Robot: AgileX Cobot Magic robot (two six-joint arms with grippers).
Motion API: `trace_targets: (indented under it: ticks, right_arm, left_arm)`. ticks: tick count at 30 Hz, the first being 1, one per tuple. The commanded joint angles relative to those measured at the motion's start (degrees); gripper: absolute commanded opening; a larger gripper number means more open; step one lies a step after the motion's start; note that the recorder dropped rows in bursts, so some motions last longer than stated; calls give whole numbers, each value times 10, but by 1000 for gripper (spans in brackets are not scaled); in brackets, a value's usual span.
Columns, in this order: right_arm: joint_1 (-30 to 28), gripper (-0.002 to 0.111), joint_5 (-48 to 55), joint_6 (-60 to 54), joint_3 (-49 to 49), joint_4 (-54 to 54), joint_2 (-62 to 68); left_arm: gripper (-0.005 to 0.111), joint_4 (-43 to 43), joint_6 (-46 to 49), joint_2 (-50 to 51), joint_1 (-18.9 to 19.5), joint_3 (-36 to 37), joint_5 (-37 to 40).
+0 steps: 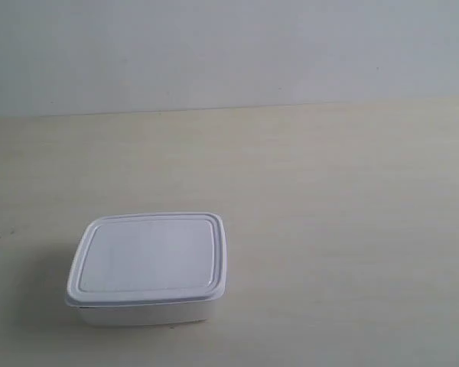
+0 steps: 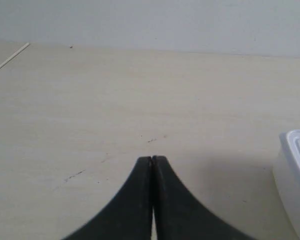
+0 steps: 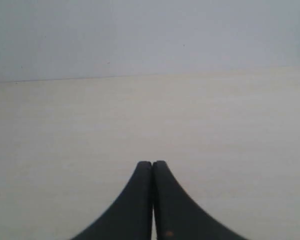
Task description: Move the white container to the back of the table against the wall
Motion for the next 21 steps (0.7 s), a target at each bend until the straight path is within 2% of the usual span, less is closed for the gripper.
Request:
trace_targets:
  ticks: [1, 21]
  right_arm:
    - [1, 0, -2, -1, 3, 1, -4]
    - [1, 0, -2, -1, 3, 1, -4]
  left_arm:
    - [0, -6, 0, -3, -4, 0, -5]
    - [0, 0, 4, -3, -4, 0, -5]
